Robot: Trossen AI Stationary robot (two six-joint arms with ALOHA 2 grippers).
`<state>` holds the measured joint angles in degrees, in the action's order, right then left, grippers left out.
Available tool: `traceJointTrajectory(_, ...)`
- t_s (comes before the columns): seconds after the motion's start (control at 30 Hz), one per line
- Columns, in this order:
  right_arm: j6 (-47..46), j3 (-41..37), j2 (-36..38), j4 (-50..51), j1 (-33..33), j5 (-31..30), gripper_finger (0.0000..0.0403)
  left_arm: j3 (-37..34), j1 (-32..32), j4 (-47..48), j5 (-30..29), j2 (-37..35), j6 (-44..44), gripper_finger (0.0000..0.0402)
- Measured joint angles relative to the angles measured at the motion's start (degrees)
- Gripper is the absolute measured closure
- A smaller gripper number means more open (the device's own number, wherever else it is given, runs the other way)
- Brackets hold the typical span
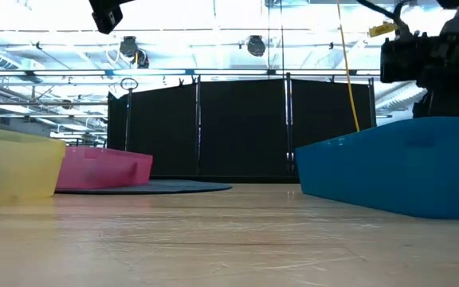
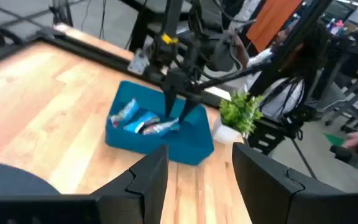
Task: Pick and place Granola Bars by type
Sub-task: Return to Home Position
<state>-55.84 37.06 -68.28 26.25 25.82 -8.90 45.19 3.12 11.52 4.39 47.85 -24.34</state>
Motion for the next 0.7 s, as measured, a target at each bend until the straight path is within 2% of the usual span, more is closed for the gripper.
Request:
traceJointTrajectory(0.17, 0.23, 0.0, 3.24, 0.02, -0.06, -1.7, 0.0203, 0.0, -0.79, 2.46, -1.2, -2.83, 0.94, 0.0217)
traceJointTrajectory(0.33, 1.74, 0.0, 9.94, 0.07, -0.11, -2.08, 0.0196, 0.0, -0.86, 4.58, -9.45, -5.45, 0.48, 0.0218)
traceJointTrajectory(0.47, 3.41, 0.0, 17.24, -2.38, 0.32, -8.3, 0.0199, 0.0, -0.68, 6.94, -14.27, -7.24, 0.66, 0.0217)
traceJointTrajectory(0.6, 11.57, 0.0, 23.66, -10.34, 2.4, -17.8, 0.0201, -0.02, 1.49, 4.96, -14.36, -8.59, 3.92, 0.0217)
traceJointTrajectory(0.7, 23.05, 0.05, 26.47, -19.2, 3.91, -19.81, 0.02, -0.02, 4.03, 2.32, -14.52, -10.08, 7.14, 0.0217)
